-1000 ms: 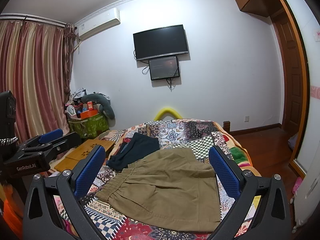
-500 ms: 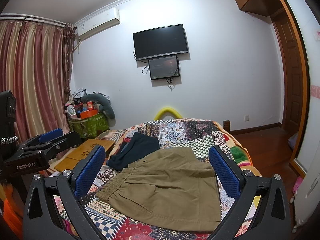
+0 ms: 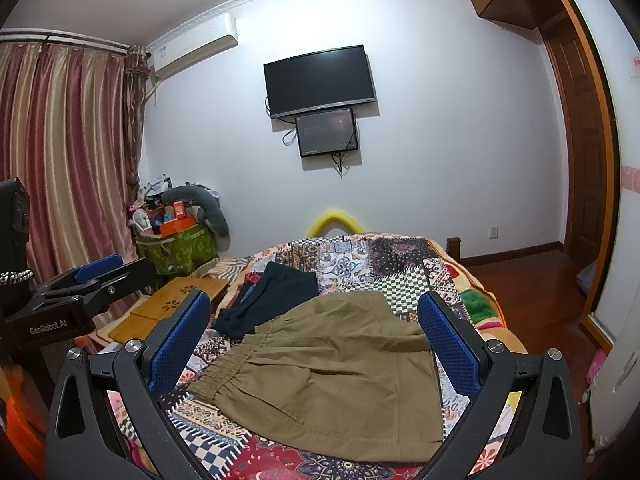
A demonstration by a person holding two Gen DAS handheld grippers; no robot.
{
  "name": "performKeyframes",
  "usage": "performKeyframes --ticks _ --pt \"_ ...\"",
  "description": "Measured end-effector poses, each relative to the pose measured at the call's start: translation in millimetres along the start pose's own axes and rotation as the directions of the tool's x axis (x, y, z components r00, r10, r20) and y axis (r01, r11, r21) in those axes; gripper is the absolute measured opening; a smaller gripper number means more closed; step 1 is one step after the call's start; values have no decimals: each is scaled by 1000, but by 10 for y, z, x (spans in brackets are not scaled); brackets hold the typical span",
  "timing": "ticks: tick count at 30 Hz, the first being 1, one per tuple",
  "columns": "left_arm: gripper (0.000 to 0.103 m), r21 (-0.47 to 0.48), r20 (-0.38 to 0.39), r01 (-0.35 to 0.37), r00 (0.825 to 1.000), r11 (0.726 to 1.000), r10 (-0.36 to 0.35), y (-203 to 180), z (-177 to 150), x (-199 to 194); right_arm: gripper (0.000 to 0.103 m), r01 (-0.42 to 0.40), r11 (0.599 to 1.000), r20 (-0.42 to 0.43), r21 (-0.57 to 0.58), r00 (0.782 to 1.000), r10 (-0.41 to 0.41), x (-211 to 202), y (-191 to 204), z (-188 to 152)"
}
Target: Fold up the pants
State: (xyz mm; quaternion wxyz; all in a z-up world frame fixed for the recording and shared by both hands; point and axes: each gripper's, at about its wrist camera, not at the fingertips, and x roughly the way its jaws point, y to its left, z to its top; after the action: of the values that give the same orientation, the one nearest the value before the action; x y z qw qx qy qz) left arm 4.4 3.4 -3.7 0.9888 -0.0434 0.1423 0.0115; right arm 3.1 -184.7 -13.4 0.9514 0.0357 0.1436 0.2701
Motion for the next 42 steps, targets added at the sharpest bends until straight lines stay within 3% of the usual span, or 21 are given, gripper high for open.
performKeyframes --ticks 4,11,15,17,21,23,27,30,33,36,42 --pt "103 -9 -22 -7 1000 1000 6 39 -30 115 103 5 1000 -20 10 1000 -5 67 -35 -40" --pt "103 -23 -124 -28 992 999 25 196 -158 551 103 25 999 -91 47 996 -21 318 -190 -180" --pt "103 -9 -236 -75 969 997 71 336 -324 931 103 55 996 -169 74 985 -42 564 -371 -356" --pt "103 -32 -200 -74 977 997 67 404 -353 1131 103 75 994 -201 80 978 -58 665 -460 -428" --pt "103 -58 -302 -89 951 994 67 619 -526 1569 103 125 990 -277 65 956 -102 908 -659 -572" --pt "103 -34 -383 -118 919 992 96 754 -616 1764 103 148 988 -311 49 942 -126 1033 -771 -639" --pt "103 41 -467 -186 865 982 183 943 -767 2078 103 162 985 -387 57 913 -128 1295 -1046 -741" --pt "103 87 -524 -177 829 980 196 1054 -845 2272 102 156 984 -429 90 897 -103 1440 -1203 -791" --pt "103 49 -561 -161 812 986 160 1159 -921 2466 90 149 985 -493 83 865 -90 1691 -1344 -859" --pt "100 32 -607 -144 784 989 134 1277 -983 2619 81 133 988 -547 79 835 -68 1904 -1441 -920" --pt "89 40 -690 -140 712 989 129 1439 -1069 2874 60 106 994 -625 29 778 -65 2285 -1592 -1014"
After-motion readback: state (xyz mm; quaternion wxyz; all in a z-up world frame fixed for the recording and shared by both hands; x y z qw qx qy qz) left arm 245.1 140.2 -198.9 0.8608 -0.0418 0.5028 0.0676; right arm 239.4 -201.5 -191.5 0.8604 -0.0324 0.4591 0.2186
